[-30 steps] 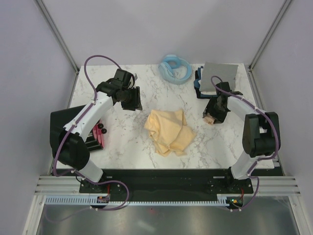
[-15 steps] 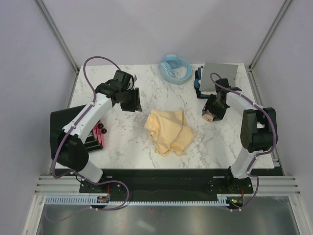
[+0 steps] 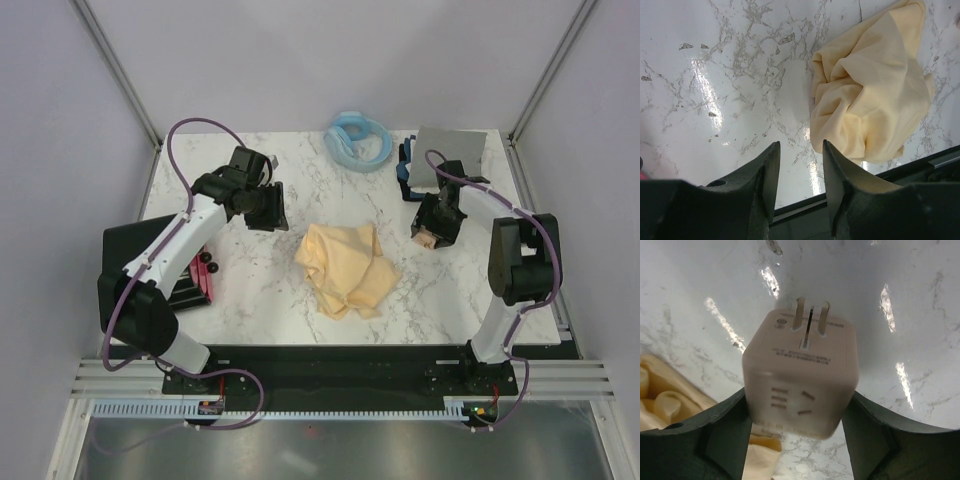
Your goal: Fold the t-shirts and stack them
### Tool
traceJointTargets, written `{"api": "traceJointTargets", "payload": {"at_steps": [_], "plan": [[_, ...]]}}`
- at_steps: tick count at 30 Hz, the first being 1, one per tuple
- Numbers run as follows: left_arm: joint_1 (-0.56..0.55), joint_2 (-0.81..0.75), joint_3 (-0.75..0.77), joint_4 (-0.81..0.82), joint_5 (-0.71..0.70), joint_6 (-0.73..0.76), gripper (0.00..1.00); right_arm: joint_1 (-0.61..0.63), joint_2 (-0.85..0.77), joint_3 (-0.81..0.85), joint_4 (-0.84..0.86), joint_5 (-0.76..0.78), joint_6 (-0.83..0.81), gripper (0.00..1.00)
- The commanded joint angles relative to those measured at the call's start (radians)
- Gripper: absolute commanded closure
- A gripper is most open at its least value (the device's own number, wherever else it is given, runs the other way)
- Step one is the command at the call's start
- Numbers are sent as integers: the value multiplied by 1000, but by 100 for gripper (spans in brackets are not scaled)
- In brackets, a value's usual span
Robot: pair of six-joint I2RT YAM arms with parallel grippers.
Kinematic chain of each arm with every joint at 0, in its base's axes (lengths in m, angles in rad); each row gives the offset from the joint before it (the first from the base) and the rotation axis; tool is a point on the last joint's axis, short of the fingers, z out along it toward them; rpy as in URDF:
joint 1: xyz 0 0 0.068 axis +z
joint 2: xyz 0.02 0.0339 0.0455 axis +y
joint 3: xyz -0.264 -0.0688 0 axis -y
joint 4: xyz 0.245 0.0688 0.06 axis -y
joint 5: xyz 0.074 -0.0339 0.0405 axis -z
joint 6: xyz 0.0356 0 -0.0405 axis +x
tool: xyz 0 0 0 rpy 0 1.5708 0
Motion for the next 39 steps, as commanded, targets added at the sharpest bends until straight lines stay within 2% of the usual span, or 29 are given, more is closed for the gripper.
{"api": "traceJointTargets", "payload": {"at_steps": [1, 3, 6, 7, 8, 10, 11, 12, 14, 18, 23, 29, 34, 38, 39], "plan": [[4, -39, -3, 18, 10, 4, 54, 15, 131, -48, -25, 31, -37, 26], [5, -44, -5, 18, 10, 4, 54, 20, 147, -45, -27, 21, -43, 31], [5, -50, -14, 16, 7, 5, 54, 26, 159, -39, -26, 24, -48, 32], [5, -53, -17, 16, 7, 2, 54, 27, 158, -37, -25, 26, -46, 36], [5, -56, -20, 16, 9, 1, 54, 27, 153, -37, -24, 43, -40, 43], [4, -62, -29, 18, 6, -1, 54, 32, 132, -40, -12, 43, -36, 51], [4, -65, -32, 16, 6, -1, 54, 34, 124, -39, -10, 73, -36, 64], [5, -65, -38, 16, 6, -1, 54, 32, 112, -39, -9, 78, -36, 70], [4, -67, -40, 16, 6, -3, 54, 32, 102, -34, -4, 87, -40, 89], [5, -62, -37, 18, 10, -9, 54, 49, 73, -13, -6, 75, -68, 99], [4, -56, -29, 19, 12, -12, 54, 106, 63, 79, -53, 116, -109, 100], [4, -61, -34, 19, 12, -12, 54, 190, 73, 276, -128, 136, -161, 100], [4, -70, -42, 19, 6, -13, 54, 230, 133, 506, -199, 103, -195, 100], [5, -79, -52, 16, -27, -27, 54, 254, 245, 700, -240, 20, -218, 100], [5, -82, -54, 16, -46, -33, 54, 262, 272, 792, -268, 2, -218, 100]]}}
